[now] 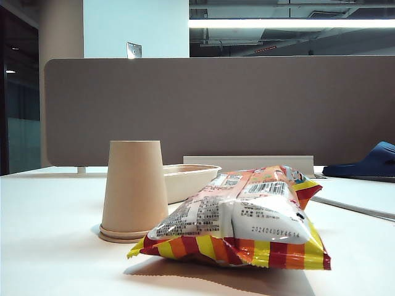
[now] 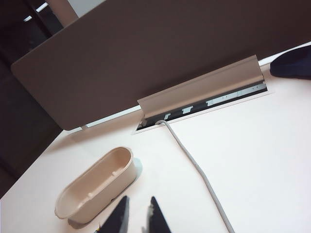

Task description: Pick up a bag of chips and put them in the box.

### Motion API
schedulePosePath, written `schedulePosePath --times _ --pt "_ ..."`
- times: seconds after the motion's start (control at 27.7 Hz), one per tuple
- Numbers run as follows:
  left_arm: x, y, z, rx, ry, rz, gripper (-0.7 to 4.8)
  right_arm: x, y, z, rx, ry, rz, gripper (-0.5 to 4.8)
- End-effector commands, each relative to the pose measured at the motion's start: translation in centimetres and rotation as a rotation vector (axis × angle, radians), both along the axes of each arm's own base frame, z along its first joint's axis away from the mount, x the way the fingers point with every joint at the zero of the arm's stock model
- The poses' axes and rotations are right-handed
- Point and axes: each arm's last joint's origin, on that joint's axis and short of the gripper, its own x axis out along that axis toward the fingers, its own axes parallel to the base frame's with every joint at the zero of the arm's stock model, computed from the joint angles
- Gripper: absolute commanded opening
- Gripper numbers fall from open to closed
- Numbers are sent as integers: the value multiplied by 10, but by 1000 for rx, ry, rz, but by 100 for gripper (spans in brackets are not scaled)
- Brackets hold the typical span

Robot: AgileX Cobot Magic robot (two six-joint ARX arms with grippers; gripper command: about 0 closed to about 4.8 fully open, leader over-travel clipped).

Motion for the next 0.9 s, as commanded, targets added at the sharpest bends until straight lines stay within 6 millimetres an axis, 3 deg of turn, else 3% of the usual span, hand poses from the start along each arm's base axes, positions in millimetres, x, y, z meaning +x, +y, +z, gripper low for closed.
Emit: schedulePosePath --times 0.04,0.22,0.33,0.4,0.58,0.72,0.9 --pt "0 -1 3 -16 -13 -15 83 7 1 17 -47 79 52 54" --pt "-1 -2 3 -19 -12 -57 84 47 9 60 -124 241 222 54" --pt "-2 -4 4 -22 -30 -133 84 74 16 68 -119 352 271 54" --pt "-3 -5 7 -23 -56 -190 87 92 22 62 -105 435 331 54" --pt "-8 -8 29 13 -219 -296 89 130 41 23 -87 665 420 54" --pt "-15 -10 50 20 -232 -331 93 142 51 2 -80 761 479 54" --pt "-24 -11 72 55 -145 -371 94 143 54 -1 -75 773 507 54"
